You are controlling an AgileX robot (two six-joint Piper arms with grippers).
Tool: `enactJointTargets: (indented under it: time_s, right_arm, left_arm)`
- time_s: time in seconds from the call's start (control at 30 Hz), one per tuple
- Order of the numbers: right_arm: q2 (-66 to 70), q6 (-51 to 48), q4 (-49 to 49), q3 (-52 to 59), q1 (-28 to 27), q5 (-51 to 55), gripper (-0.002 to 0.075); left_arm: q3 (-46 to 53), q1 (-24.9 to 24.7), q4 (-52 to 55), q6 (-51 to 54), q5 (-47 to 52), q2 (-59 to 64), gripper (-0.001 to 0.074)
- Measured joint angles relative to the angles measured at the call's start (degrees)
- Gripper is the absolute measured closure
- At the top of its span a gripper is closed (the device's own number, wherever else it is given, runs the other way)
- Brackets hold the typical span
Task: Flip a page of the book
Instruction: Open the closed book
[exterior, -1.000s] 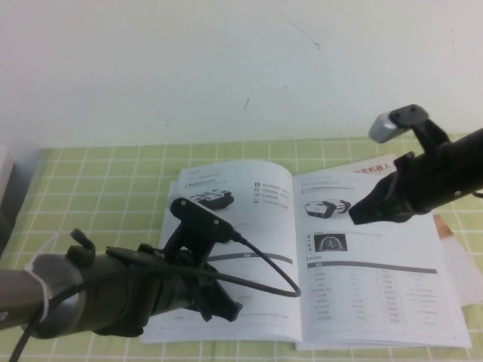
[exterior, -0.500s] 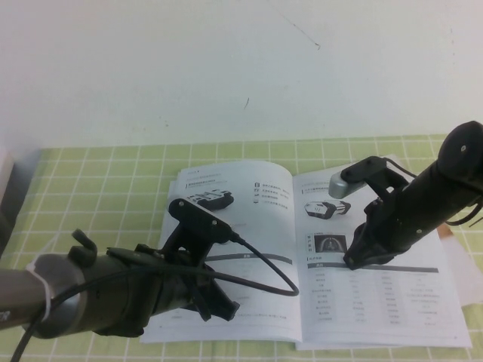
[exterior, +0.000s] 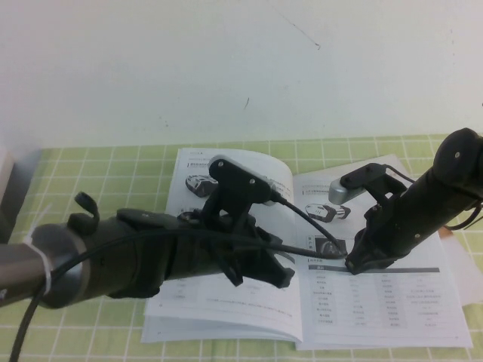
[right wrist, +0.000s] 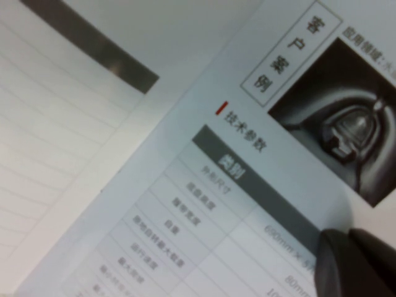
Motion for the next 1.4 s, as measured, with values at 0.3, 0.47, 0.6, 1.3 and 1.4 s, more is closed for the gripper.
enactJointTargets:
  time_s: [0.3, 0.47, 0.6, 1.3, 1.4]
  right_arm:
    - [0.0, 0.0, 0.1, 0.0, 0.0, 0.0, 0.0728]
    - [0.0, 0.0, 0.2, 0.0, 0.0, 0.0, 0.0728]
    - [0.0, 0.0, 0.2, 0.0, 0.0, 0.0, 0.0728]
    - [-13.4, -4.4, 7.4, 0.0, 0.0, -2.1, 0.0728]
    - [-17.2, -8.6, 12.6, 0.1, 0.0, -2.1, 0.0728]
  left_arm:
    - [-5.6, 0.0, 0.0, 2.3, -6.7, 12.6, 0.0739]
    - [-6.3, 0.0, -0.2, 2.3, -8.0, 14.7, 0.0739]
    - [-6.2, -0.1, -0.3, 2.3, -9.6, 14.7, 0.0739]
    - [-5.8, -0.1, -0.3, 6.7, -13.1, -5.2, 0.0739]
    - [-5.2, -0.1, -0.3, 6.7, -13.2, -9.7, 0.0739]
